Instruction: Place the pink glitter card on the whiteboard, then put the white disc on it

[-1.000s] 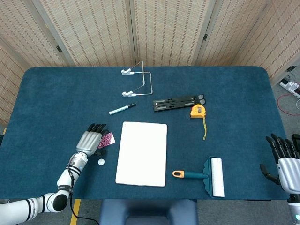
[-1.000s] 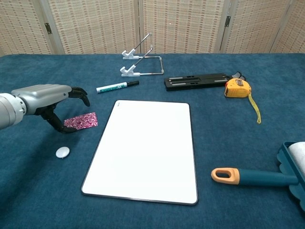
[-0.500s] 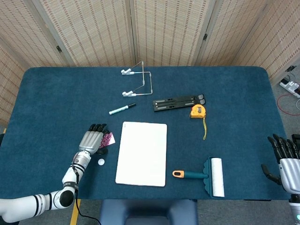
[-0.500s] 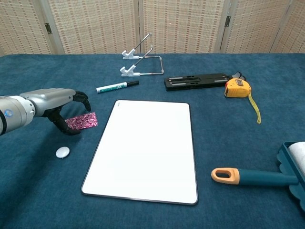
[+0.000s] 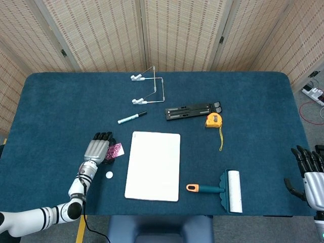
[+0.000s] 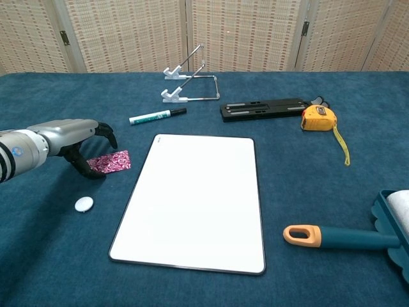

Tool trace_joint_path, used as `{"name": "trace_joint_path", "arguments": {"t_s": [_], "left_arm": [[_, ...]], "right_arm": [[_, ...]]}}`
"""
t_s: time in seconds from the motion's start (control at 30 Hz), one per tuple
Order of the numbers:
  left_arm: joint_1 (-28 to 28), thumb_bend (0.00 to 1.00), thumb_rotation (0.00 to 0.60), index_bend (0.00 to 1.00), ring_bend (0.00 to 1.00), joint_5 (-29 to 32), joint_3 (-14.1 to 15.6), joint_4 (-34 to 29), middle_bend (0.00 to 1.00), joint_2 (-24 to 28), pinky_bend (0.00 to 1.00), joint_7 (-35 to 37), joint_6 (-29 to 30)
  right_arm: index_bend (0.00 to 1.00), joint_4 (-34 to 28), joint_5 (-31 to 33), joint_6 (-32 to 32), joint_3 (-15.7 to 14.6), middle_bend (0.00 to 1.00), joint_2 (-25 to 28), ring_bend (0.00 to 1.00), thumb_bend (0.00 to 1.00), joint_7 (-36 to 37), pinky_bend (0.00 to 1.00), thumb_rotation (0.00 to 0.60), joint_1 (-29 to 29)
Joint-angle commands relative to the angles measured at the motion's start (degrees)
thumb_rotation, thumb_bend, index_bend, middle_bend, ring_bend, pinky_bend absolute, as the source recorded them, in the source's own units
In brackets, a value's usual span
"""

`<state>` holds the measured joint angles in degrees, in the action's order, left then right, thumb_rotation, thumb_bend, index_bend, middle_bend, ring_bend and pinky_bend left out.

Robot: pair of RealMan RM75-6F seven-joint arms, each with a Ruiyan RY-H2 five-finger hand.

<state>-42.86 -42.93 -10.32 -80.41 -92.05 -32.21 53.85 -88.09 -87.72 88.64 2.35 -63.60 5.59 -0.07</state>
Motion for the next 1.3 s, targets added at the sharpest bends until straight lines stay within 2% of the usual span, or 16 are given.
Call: {"name": "trace_joint_path", "arguments": {"t_s": [0.03,0.63,0.97,1.3], "left_arm": [[-0.25,0.32,0.6,0.29,0.07,0.53,0.2,0.08,0.08,0.2,0.0,-0.09,-0.34],[-0.62,0.32,0.6,0.32,0.08,0.55,1.7,0.39,0.08,-0.3,0.0,-0.52,0.89],[-0.23,0.32,0.6,0.4,0.1,-0.62,1.72,1.47,0.08,-0.79,0.0,0.92,1.67],[-0.22,0.32,0.6,0.4,0.1,-3.27,1.22,-1.34,0.09,0.84,0.0,1.85,2.69]], "right_arm": [[0.0,0.0,0.0,-0.05,0.03,0.06,0.01,0.04,0.36,-0.03,0.0,0.6,0.04],[0.0,0.12,0.16,-0.49,0.07,0.06,-0.13,0.05,0.36,-0.08,0.0,0.6,0.18],[0.0,-0.13,0.13,-0.29,0.04,0.06,-0.06,0.05,0.36,-0.29,0.0,0.6,0.02],[0.0,-0.74,-0.02,-0.04,0.01,0.06,0.07,0.05,0.36,-0.98,0.0,0.6,-0.11]]}}
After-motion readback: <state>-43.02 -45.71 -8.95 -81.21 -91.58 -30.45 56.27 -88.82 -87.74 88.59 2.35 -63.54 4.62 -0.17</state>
